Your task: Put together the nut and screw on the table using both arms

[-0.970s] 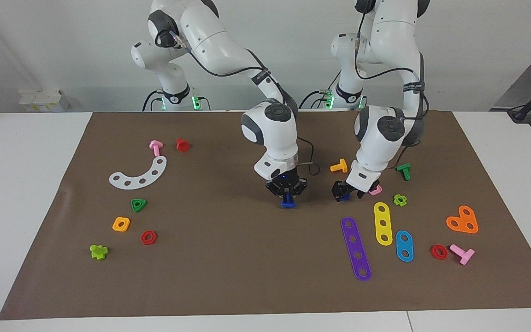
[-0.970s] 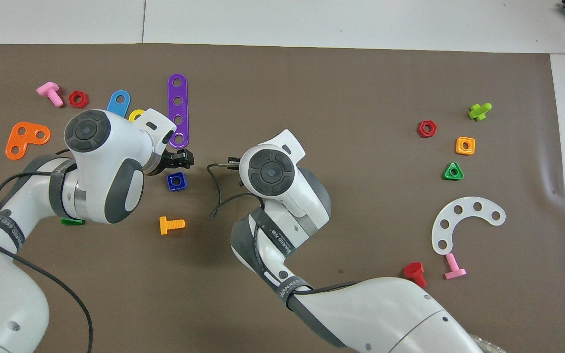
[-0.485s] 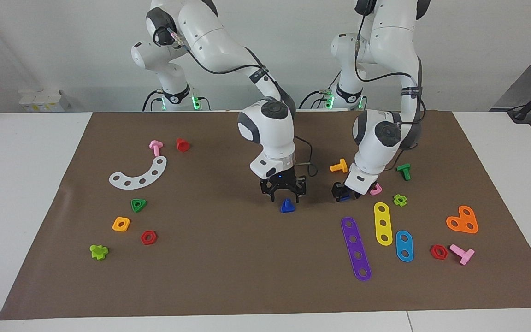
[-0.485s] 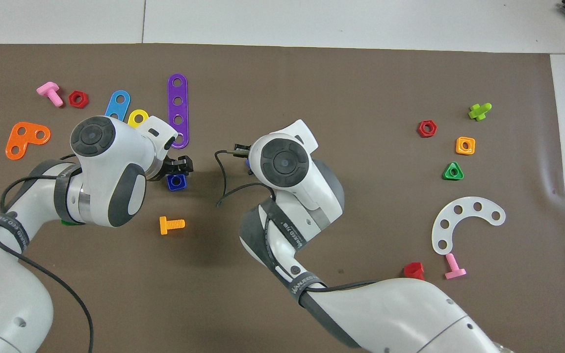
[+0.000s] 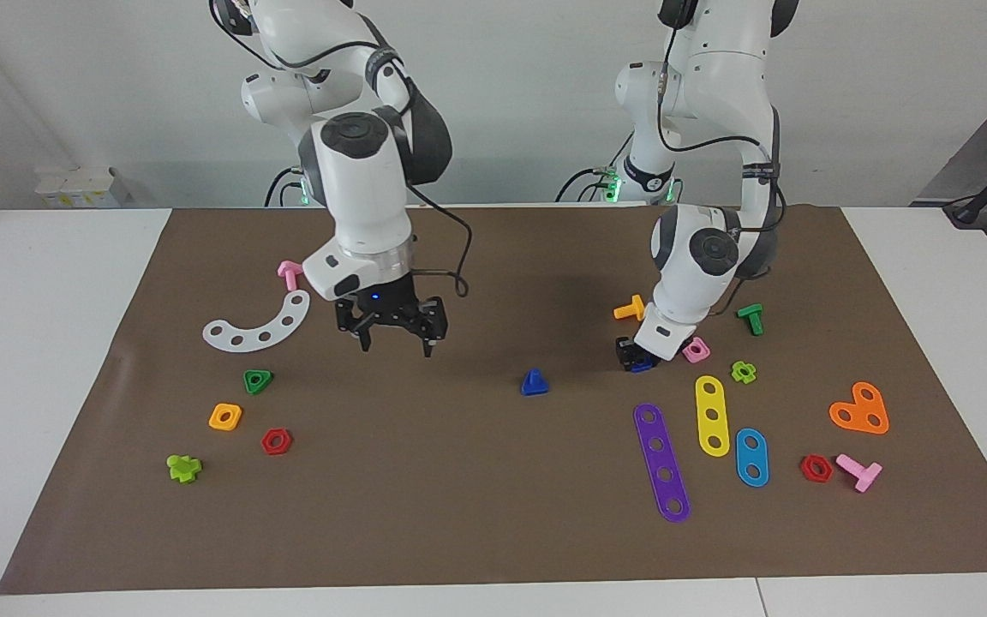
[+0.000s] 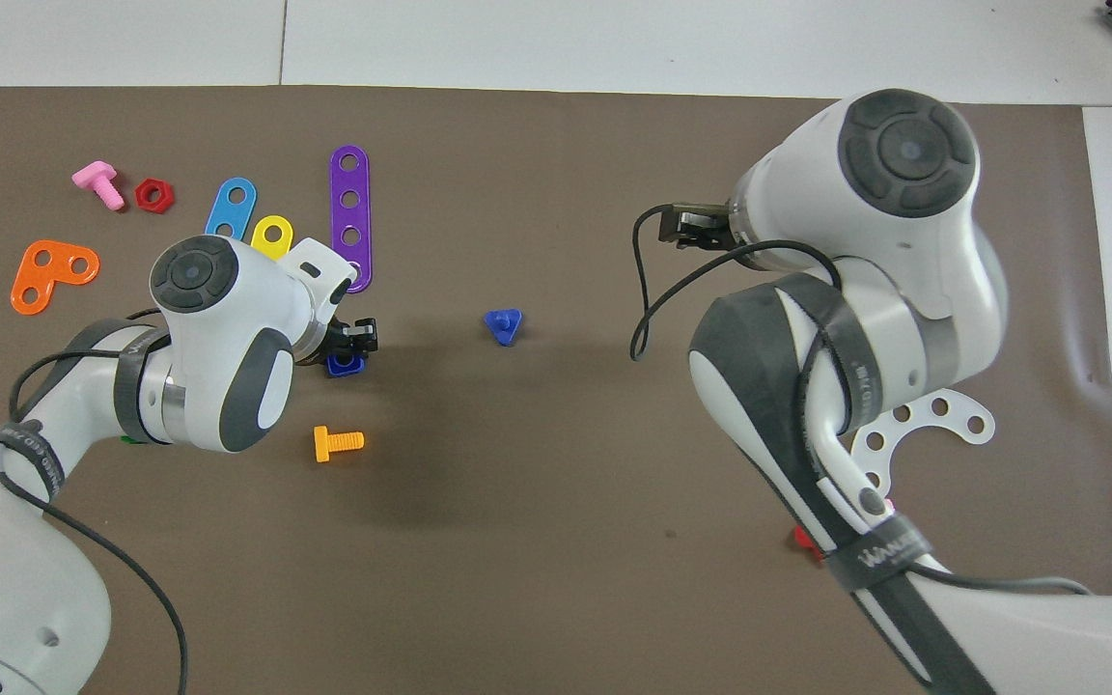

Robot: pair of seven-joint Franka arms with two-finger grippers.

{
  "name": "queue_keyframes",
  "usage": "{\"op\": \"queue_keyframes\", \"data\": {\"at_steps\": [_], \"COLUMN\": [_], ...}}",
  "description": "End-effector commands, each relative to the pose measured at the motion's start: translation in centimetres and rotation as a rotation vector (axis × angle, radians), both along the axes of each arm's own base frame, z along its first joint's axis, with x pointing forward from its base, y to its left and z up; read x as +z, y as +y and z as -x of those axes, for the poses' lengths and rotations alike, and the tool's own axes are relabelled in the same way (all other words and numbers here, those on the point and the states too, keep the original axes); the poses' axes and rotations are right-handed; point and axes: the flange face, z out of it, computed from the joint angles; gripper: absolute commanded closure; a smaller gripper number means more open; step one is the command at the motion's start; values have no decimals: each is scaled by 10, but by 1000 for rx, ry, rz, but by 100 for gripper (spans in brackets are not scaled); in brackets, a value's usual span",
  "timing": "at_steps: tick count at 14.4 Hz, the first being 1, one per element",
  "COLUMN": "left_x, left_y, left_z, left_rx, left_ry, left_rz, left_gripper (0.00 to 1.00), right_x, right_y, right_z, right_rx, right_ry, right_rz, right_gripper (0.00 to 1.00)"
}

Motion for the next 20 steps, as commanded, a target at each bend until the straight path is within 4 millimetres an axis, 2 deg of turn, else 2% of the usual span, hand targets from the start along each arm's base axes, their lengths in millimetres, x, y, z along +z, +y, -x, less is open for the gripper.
{"op": "queue_keyframes", "data": {"at_steps": [1, 3, 5, 7, 8, 10, 11, 14, 16, 18, 20], "left_x": [0, 2, 10, 25, 32, 45, 46, 65, 67, 66, 62], "left_y": [-3, -4, -6, -11, -16, -35, -51, -99, -133, -152, -164], "left_z": [7, 6, -3, -20, -27, -38, -41, -49, -44, -39, -33], "left_rx": [-5, -10, -16, -16, -19, -36, -47, -29, -22, -4, 8], "left_ry": [18, 13, -12, -51, -64, -53, -37, -26, 0, 3, 13], "left_rz": [-2, -3, 0, 10, 15, 18, 21, 25, 27, 28, 29], "left_gripper": [63, 79, 86, 87, 87, 87, 87, 87, 87, 88, 89], "right_x": [20, 43, 71, 92, 104, 121, 122, 118, 117, 117, 117], "right_y": [-66, -125, -177, -208, -218, -221, -219, -219, -218, -218, -220], "right_z": [19, 32, 47, 60, 68, 75, 77, 80, 81, 81, 81], "right_rx": [49, 70, 75, 53, 33, 27, 21, 15, 18, 18, 18], "right_ry": [64, 107, 118, 128, 136, 130, 132, 133, 135, 144, 138], "right_rz": [30, 36, 32, -5, -34, -20, -20, -26, -24, -26, -26], "right_gripper": [0, 0, 0, 0, 0, 0, 0, 0, 0, 0, 0]}}
